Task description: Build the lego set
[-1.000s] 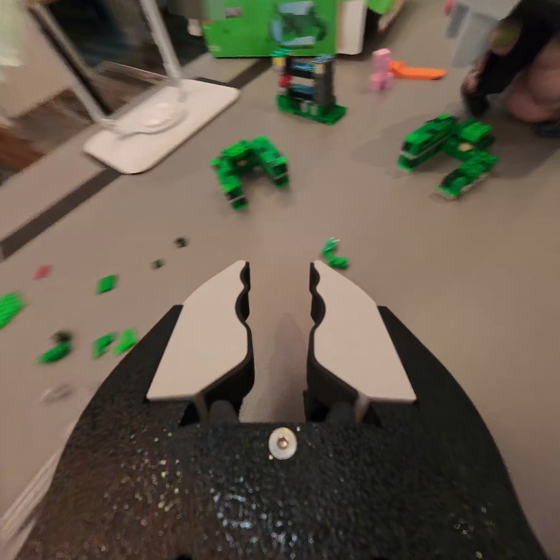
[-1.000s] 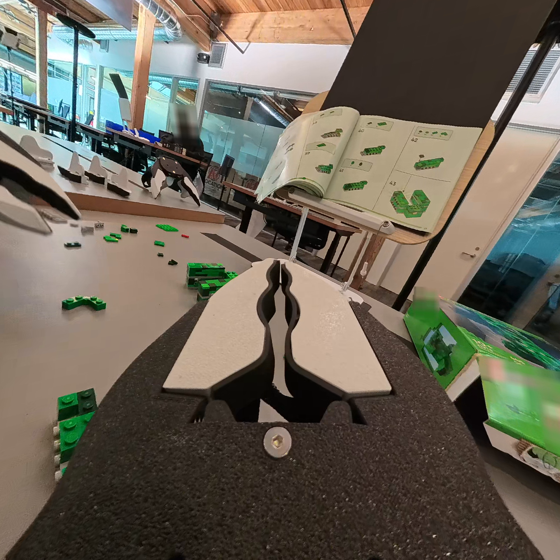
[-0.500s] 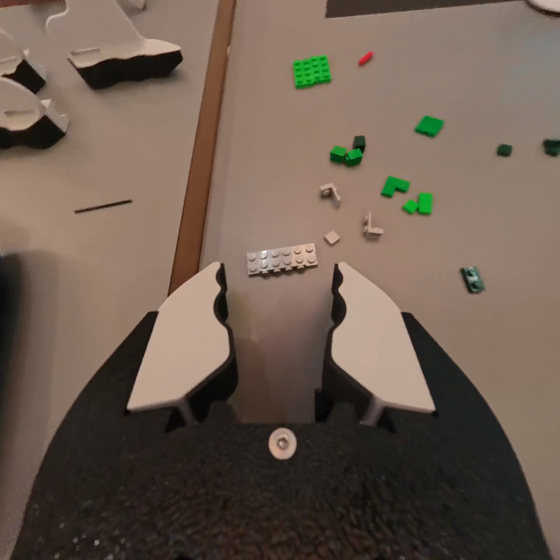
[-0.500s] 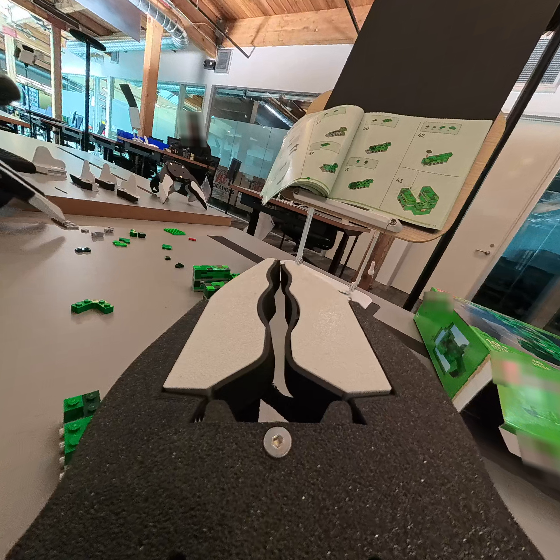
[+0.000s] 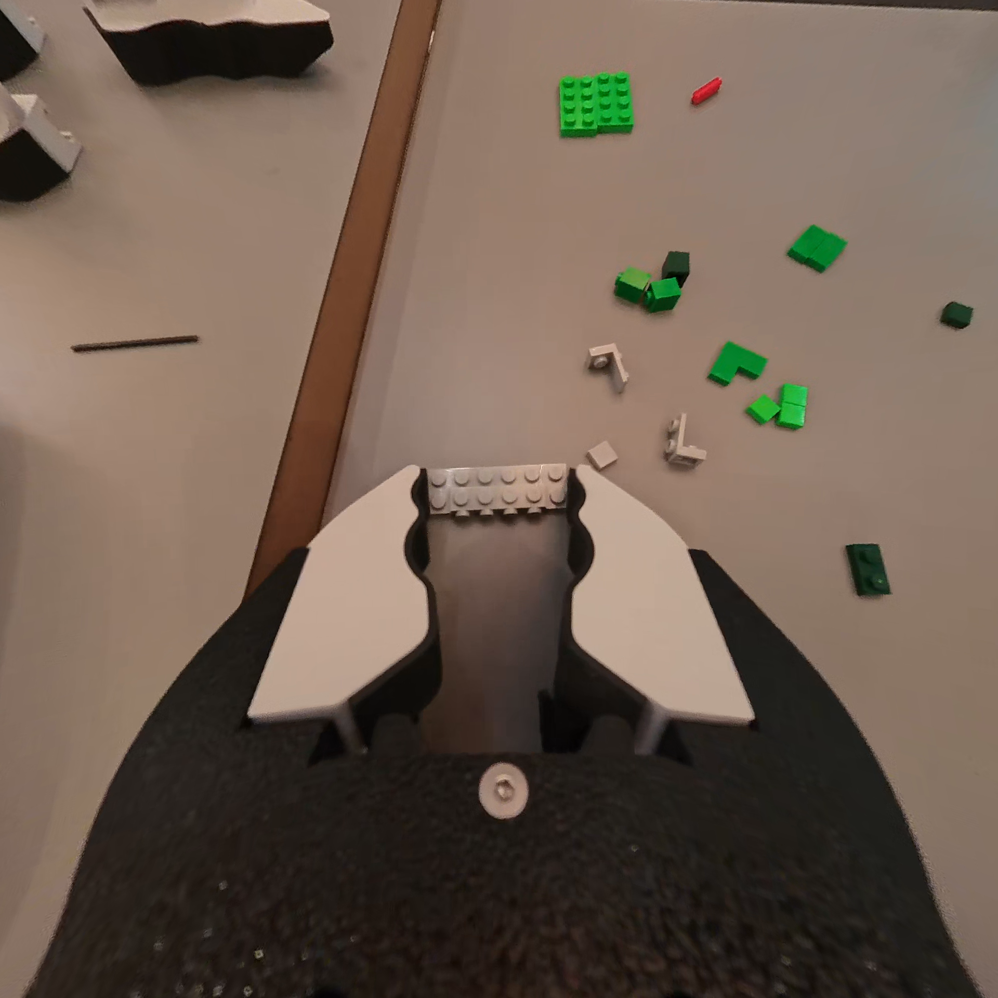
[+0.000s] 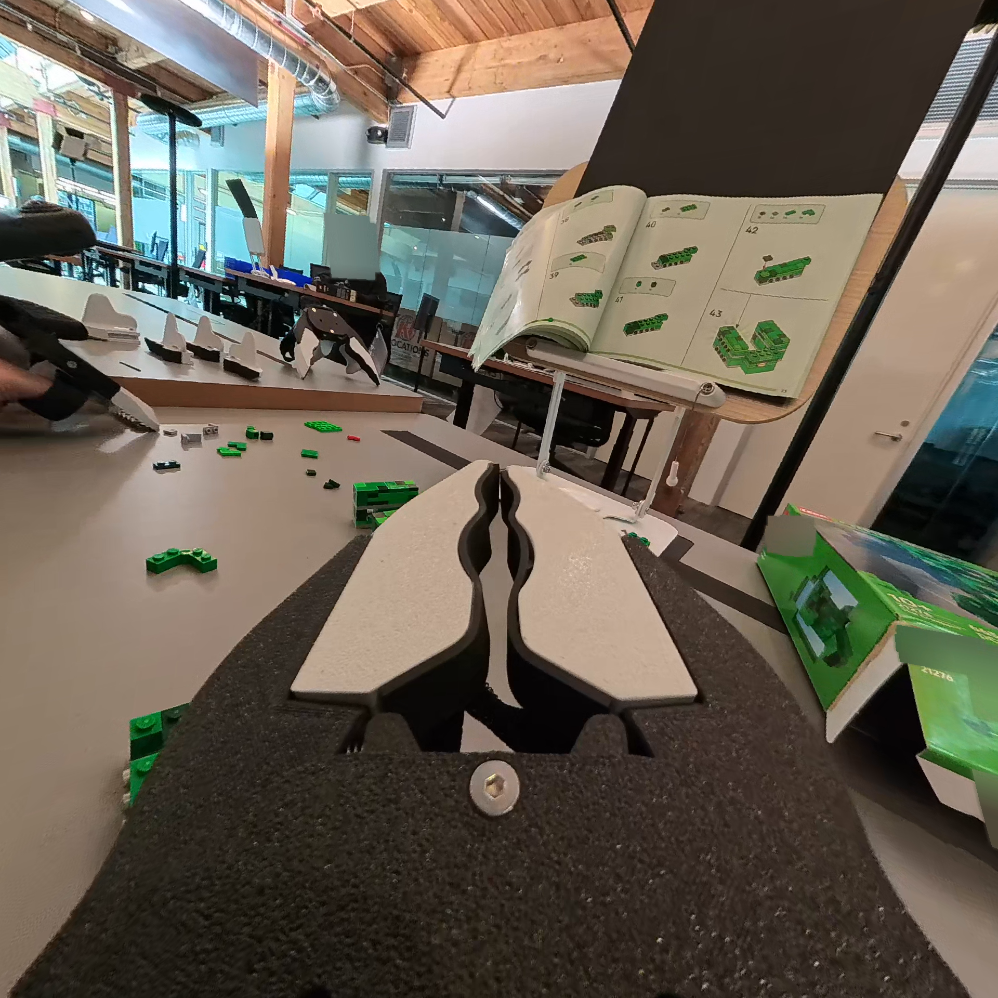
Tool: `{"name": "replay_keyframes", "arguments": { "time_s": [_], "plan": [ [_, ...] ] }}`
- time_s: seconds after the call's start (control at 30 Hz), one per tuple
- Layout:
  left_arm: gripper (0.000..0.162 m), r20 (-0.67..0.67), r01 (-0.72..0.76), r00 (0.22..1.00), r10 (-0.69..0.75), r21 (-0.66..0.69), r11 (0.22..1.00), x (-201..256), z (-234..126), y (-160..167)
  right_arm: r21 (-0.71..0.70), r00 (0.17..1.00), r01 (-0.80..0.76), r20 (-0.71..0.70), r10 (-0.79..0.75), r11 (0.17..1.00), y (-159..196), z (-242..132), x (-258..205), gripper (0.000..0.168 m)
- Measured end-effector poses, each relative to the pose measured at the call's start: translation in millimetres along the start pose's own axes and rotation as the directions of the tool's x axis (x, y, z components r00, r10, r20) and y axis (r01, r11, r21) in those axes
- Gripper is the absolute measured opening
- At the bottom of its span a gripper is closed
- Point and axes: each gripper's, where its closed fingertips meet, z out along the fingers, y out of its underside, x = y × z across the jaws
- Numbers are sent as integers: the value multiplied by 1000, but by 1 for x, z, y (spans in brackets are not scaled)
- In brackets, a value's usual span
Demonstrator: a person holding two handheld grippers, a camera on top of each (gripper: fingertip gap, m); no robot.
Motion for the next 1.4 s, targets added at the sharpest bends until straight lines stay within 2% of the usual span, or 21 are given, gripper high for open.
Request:
{"name": "replay_keyframes", "arguments": {
  "time_s": [0.2,0.27,0.3,0.33,0.4,0.43,0.5,0.63,0.73,0.87,0.93,0.97,1.0,1.03,1.13,1.2,1.23,1.3,1.4],
  "plan": [
    [48,-16,-59,998,60,56,997,-2,-9,-2,-2,1000,4,2,-4,1000,0,1,-1,0],
    [48,-117,-115,984,132,141,983,18,-25,-14,-1,1000,8,1,-8,1000,0,1,-1,0],
    [48,-211,-151,958,193,197,969,37,-36,-20,-2,1000,9,0,-9,1000,0,1,-1,0],
    [48,-329,-189,905,271,259,947,63,-50,-23,-3,1000,10,-1,-10,1000,0,1,-1,0],
    [48,-541,-258,713,445,388,885,118,-85,-17,-3,1000,9,-1,-9,1000,0,1,0,0],
    [48,-591,-296,619,518,436,850,139,-100,-8,-3,1000,9,-1,-9,1000,0,1,0,0],
    [48,-625,-414,482,614,456,788,163,-114,15,-4,1000,10,2,-10,1000,1,1,-1,0],
    [48,-693,-569,313,649,411,713,186,-122,56,-8,1000,18,11,-18,1000,1,2,-3,0],
    [48,-720,-600,260,644,402,692,195,-123,68,-8,999,27,16,-27,1000,1,2,-5,0],
    [49,-729,-634,273,627,354,687,197,-114,78,-10,999,35,23,-35,999,1,2,-6,0],
    [84,-726,-607,341,597,315,730,199,-108,75,-11,999,37,25,-37,999,2,2,-7,0],
    [94,-721,-598,377,582,291,747,197,-105,73,-10,999,38,25,-38,999,2,2,-7,0],
    [98,-706,-594,411,577,272,757,194,-104,72,-10,999,39,26,-38,999,2,2,-7,0],
    [98,-678,-589,449,582,265,764,191,-103,70,-12,999,39,27,-39,999,2,2,-7,0],
    [80,-543,-551,591,596,267,791,183,-101,53,-11,999,40,29,-40,999,2,2,-8,0],
    [68,-471,-513,691,549,217,831,176,-99,47,-14,999,42,31,-41,999,2,3,-8,0],
    [64,-477,-478,719,505,188,858,177,-100,48,-14,999,43,32,-42,999,2,2,-8,0],
    [56,-540,-395,739,402,136,908,187,-105,53,-14,999,42,33,-42,999,2,2,-8,0],
    [49,-591,-369,724,354,102,924,201,-108,63,-13,998,44,34,-43,999,2,2,-9,0]
  ]
}}
